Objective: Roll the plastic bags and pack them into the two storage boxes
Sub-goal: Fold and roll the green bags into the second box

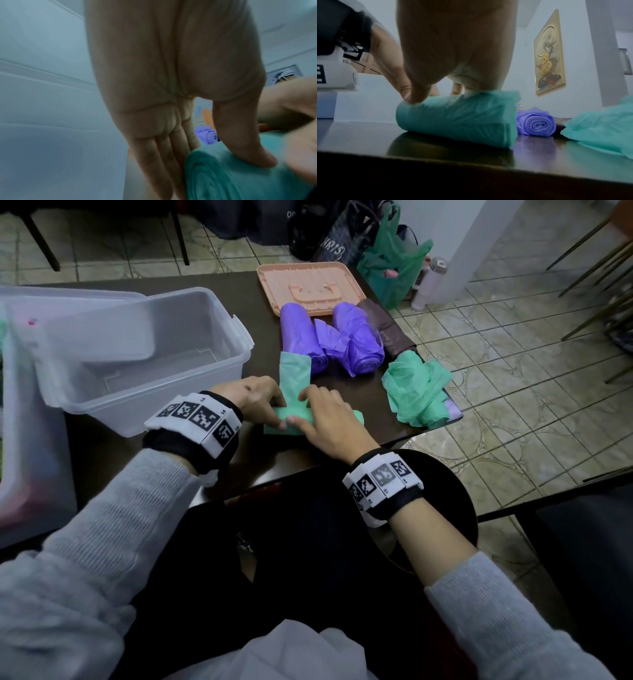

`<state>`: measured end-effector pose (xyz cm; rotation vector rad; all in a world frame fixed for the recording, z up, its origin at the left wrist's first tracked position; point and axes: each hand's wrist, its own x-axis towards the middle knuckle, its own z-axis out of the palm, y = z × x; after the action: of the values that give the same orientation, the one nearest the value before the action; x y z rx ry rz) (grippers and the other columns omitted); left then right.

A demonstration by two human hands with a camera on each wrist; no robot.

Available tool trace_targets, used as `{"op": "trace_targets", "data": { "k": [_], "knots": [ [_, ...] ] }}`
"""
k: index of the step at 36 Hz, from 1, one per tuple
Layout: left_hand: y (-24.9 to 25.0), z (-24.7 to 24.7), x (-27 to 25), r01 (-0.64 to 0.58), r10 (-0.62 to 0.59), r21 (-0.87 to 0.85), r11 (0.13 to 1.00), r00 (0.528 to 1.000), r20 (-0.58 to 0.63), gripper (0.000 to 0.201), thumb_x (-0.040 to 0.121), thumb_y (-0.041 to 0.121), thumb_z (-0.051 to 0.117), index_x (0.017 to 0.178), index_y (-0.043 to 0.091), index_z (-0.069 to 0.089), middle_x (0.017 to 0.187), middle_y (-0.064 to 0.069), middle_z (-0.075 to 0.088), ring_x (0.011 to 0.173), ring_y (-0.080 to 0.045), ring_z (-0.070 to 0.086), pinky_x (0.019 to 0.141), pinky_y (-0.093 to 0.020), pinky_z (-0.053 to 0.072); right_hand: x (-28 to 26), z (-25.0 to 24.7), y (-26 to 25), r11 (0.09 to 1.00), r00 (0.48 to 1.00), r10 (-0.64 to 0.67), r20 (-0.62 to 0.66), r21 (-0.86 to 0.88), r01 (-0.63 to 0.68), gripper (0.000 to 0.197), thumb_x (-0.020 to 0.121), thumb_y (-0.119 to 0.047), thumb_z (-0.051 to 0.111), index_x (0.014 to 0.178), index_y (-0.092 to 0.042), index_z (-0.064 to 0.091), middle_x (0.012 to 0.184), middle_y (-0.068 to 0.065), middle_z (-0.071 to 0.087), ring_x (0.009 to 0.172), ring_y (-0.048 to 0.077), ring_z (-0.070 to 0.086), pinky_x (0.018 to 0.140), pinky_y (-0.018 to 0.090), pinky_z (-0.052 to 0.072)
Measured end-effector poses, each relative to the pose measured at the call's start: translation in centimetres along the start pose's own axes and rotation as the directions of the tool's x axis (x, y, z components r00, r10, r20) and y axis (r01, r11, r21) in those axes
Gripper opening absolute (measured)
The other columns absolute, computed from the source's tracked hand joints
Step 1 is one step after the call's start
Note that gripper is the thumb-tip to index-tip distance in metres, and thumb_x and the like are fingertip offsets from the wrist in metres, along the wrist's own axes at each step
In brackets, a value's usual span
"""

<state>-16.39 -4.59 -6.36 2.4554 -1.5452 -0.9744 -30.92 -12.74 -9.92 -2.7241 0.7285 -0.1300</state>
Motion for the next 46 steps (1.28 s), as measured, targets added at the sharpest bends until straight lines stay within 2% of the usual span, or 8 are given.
{"op": "trace_targets", "data": {
  "k": [8, 14, 20, 24, 32, 38, 40, 46],
  "knots": [
    [-0.9, -0.2, -0.2, -0.034, 0.037, -0.049, 0.998, 0.997, 0.067, 0.038, 0.089, 0.029, 0.061, 0.127, 0.020, 0.059, 0.118, -0.002, 0.063, 0.104, -0.017, 0.056, 0.094, -0.028, 0.042, -0.2, -0.5, 1.1, 0.992, 0.992, -0.062, 0.112, 0.116, 0.049, 0.052, 0.075, -0.032, 0.075, 0.118, -0.013, 0.052, 0.115, 0.007, 0.057, 0.109, 0.026, 0.047, 0.092, 0.039, 0.039],
    [-1.2, 0.1, -0.1, -0.105, 0.064, -0.225, 0.969, 0.982, -0.180, 0.036, 0.083, 0.018, 0.070, 0.117, 0.009, 0.064, 0.114, -0.008, 0.066, 0.094, -0.014, 0.059, 0.082, -0.021, 0.041, 1.3, -1.4, 1.5, 0.985, 0.978, -0.039, 0.204, 0.172, 0.004, 0.047, 0.080, -0.036, 0.071, 0.119, -0.014, 0.058, 0.115, 0.009, 0.061, 0.108, 0.026, 0.054, 0.094, 0.041, 0.042],
    [-1.7, 0.2, 0.0, -0.095, 0.060, -0.266, 0.959, 0.989, -0.138, 0.038, 0.084, 0.024, 0.070, 0.119, 0.011, 0.065, 0.112, -0.005, 0.067, 0.094, -0.013, 0.058, 0.083, -0.021, 0.039, 2.6, -1.8, 1.8, 0.998, 0.940, 0.015, 0.340, 0.045, -0.032, 0.050, 0.090, -0.043, 0.057, 0.135, -0.023, 0.051, 0.124, 0.014, 0.046, 0.123, 0.030, 0.039, 0.108, 0.040, 0.030],
    [-1.8, 0.8, 0.2, -0.077, 0.031, -0.300, 0.951, 0.987, -0.155, 0.052, 0.075, 0.025, 0.078, 0.122, 0.010, 0.059, 0.112, -0.001, 0.063, 0.100, -0.015, 0.057, 0.088, -0.023, 0.040, 2.8, -2.0, 2.0, 0.984, 0.944, 0.024, 0.329, 0.156, -0.080, 0.052, 0.087, -0.036, 0.064, 0.131, -0.012, 0.048, 0.126, 0.013, 0.053, 0.116, 0.025, 0.050, 0.091, 0.023, 0.033],
    [-2.2, 1.3, 0.6, -0.100, 0.026, -0.386, 0.917, 0.981, -0.193, 0.060, 0.070, 0.006, 0.080, 0.124, 0.006, 0.054, 0.124, -0.013, 0.058, 0.114, -0.026, 0.056, 0.101, -0.037, 0.043, 3.3, -1.7, 2.4, 0.962, 0.963, 0.073, 0.259, 0.237, -0.137, 0.037, 0.087, -0.035, 0.064, 0.112, -0.007, 0.058, 0.118, 0.008, 0.061, 0.108, 0.022, 0.055, 0.084, 0.024, 0.037],
    [-2.5, 1.4, 0.9, -0.114, 0.050, -0.371, 0.922, 0.983, -0.178, 0.050, 0.082, 0.016, 0.071, 0.129, 0.010, 0.055, 0.130, -0.007, 0.057, 0.117, -0.022, 0.054, 0.106, -0.034, 0.039, 4.1, -1.9, 2.2, 0.971, 0.946, 0.082, 0.313, 0.190, -0.147, 0.039, 0.091, -0.036, 0.059, 0.107, -0.002, 0.065, 0.112, 0.016, 0.063, 0.101, 0.025, 0.059, 0.078, 0.025, 0.039],
    [-2.5, 1.3, 1.0, -0.122, 0.057, -0.363, 0.924, 0.981, -0.186, 0.048, 0.085, 0.016, 0.069, 0.130, 0.010, 0.055, 0.129, -0.007, 0.058, 0.117, -0.021, 0.054, 0.105, -0.031, 0.038, 4.2, -2.1, 2.2, 0.970, 0.934, 0.098, 0.345, 0.178, -0.167, 0.041, 0.092, -0.035, 0.058, 0.110, 0.002, 0.061, 0.113, 0.016, 0.063, 0.103, 0.027, 0.059, 0.084, 0.030, 0.042],
    [-2.6, 1.0, 0.9, -0.137, 0.081, -0.351, 0.926, 0.982, -0.169, 0.046, 0.084, 0.014, 0.069, 0.128, 0.011, 0.057, 0.128, -0.007, 0.059, 0.117, -0.020, 0.054, 0.106, -0.031, 0.038, 4.7, -3.2, 1.5, 0.947, 0.896, 0.081, 0.435, 0.246, -0.205, 0.074, 0.088, -0.030, 0.064, 0.146, -0.007, 0.024, 0.149, 0.009, 0.034, 0.130, 0.019, 0.041, 0.101, 0.022, 0.031]
  ]
}}
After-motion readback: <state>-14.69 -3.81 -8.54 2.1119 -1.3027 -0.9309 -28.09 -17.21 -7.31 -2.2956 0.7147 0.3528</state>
